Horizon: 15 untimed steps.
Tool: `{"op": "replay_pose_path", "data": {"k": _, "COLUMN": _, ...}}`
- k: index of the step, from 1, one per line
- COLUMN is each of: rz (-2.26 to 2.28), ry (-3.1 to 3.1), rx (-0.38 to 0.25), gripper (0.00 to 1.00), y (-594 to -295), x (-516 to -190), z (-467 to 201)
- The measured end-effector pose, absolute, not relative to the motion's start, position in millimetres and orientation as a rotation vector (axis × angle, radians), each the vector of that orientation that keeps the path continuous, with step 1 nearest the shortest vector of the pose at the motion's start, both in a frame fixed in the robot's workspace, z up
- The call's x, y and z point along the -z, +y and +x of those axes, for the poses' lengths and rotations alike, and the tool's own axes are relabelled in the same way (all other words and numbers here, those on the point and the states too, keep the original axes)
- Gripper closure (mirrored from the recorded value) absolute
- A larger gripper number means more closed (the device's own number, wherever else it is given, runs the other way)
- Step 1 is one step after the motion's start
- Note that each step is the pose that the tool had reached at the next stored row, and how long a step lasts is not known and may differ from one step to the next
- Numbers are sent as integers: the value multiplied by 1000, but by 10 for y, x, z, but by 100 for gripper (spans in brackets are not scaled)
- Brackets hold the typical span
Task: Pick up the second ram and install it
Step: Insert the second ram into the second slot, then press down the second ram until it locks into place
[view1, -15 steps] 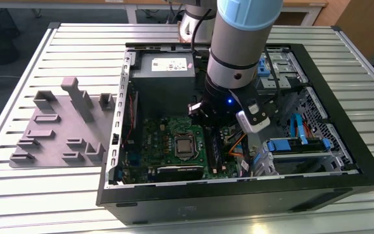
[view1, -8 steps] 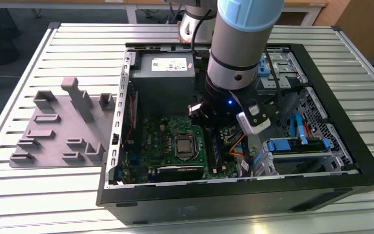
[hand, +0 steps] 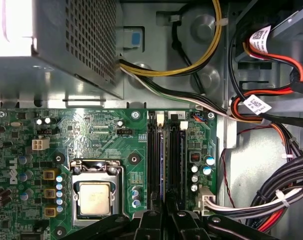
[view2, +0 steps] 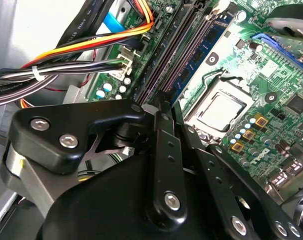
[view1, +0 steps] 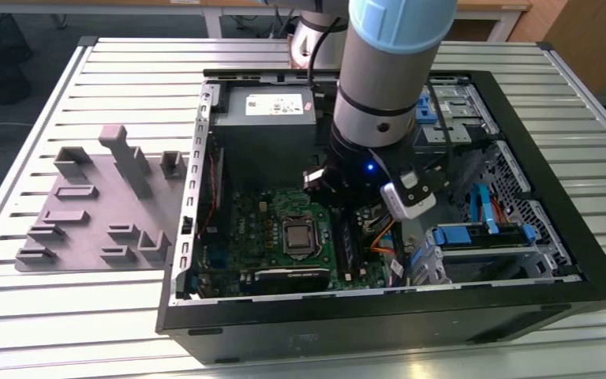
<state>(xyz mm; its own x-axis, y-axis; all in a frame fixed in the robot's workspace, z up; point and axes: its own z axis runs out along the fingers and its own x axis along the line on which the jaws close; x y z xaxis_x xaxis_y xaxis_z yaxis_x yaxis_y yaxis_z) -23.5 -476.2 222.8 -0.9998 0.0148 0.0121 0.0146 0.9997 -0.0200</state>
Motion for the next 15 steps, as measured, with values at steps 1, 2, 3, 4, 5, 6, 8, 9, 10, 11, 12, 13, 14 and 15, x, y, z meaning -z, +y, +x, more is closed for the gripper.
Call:
{"op": "replay_pose_path", "data": {"k": 1, "rz": -23, "ry": -3129, "rx": -31, "gripper": 86, "y": -4764, "x": -2224, "z": -235}}
{"op": "replay_pose_path", "data": {"k": 2, "rz": -23, "ry": -3129, "rx": -31, "gripper": 86, "y": -4768, "x": -2220, "z": -236}}
{"op": "replay_pose_path", "data": {"k": 3, "rz": -23, "ry": -3129, "rx": -31, "gripper": 86, "y": -4772, "x": -2215, "z": -236}}
{"op": "replay_pose_path", "data": {"k": 4, "rz": -23, "ry": -3129, "rx": -31, "gripper": 86, "y": -4774, "x": -2210, "z": -236}}
{"op": "replay_pose_path", "data": {"k": 5, "rz": -23, "ry": -3129, "rx": -31, "gripper": 86, "y": -4775, "x": -2205, "z": -236}}
{"op": "replay_pose_path", "data": {"k": 6, "rz": -23, "ry": -3129, "rx": -31, "gripper": 86, "y": -4775, "x": -2204, "z": -236}}
{"op": "replay_pose_path", "data": {"k": 8, "rz": -23, "ry": -3129, "rx": -31, "gripper": 86, "y": -4776, "x": -2201, "z": -235}}
{"op": "replay_pose_path", "data": {"k": 9, "rz": -23, "ry": -3129, "rx": -31, "gripper": 86, "y": -4776, "x": -2198, "z": -235}}
{"op": "replay_pose_path", "data": {"k": 10, "rz": -23, "ry": -3129, "rx": -31, "gripper": 86, "y": -4775, "x": -2195, "z": -235}}
{"op": "replay_pose_path", "data": {"k": 11, "rz": -23, "ry": -3129, "rx": -31, "gripper": 86, "y": -4775, "x": -2191, "z": -235}}
{"op": "replay_pose_path", "data": {"k": 12, "rz": -23, "ry": -3129, "rx": -30, "gripper": 86, "y": -4775, "x": -2188, "z": -235}}
{"op": "replay_pose_path", "data": {"k": 13, "rz": -23, "ry": -3129, "rx": -30, "gripper": 86, "y": -4775, "x": -2184, "z": -236}}
{"op": "replay_pose_path", "data": {"k": 14, "rz": -23, "ry": -3129, "rx": -29, "gripper": 86, "y": -4776, "x": -2181, "z": -236}}
{"op": "replay_pose_path", "data": {"k": 15, "rz": -23, "ry": -3129, "rx": -28, "gripper": 86, "y": -4776, "x": -2178, "z": -236}}
